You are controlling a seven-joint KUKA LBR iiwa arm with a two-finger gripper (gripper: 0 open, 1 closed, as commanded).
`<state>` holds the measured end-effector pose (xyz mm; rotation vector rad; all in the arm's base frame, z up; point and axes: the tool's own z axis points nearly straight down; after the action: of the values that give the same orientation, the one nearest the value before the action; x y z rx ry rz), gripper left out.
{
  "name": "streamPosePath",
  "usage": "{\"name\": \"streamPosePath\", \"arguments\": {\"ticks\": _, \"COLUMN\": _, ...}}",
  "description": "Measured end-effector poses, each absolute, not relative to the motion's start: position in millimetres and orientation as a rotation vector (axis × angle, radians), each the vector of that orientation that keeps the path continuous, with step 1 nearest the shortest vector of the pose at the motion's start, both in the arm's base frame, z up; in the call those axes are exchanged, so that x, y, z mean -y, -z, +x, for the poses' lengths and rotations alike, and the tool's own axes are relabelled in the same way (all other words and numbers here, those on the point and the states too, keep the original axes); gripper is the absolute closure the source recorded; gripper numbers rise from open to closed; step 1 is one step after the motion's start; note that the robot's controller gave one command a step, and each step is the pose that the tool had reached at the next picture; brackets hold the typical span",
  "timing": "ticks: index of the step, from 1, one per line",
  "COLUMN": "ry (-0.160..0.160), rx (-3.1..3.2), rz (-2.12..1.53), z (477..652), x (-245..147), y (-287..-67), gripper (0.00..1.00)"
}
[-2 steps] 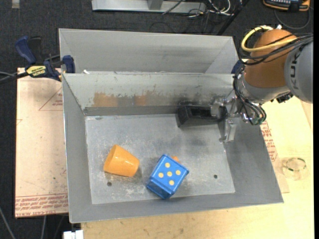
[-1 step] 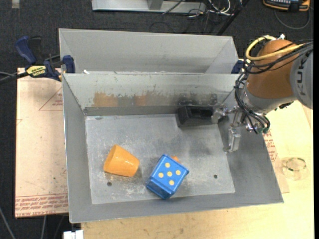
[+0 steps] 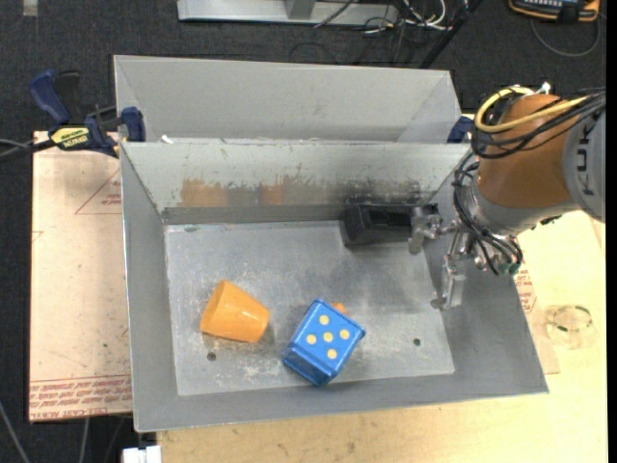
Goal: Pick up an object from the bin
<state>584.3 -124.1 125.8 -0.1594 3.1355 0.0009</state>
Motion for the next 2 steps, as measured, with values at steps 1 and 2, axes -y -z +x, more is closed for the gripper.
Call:
{"name": "streamPosePath", "arguments": {"ticks": 1, "ry": -0.004, "rx": -3.141, "rz": -0.198, "z": 587.7, "x": 103.7, "y": -161.4, "gripper": 0.00}}
{"name": "streamPosePath", "arguments": {"ticks": 2, "ry": 0.004, "rx": -3.092, "rz": -0.488, "z": 579.5, "x": 58.4, "y": -175.5, "gripper": 0.00}}
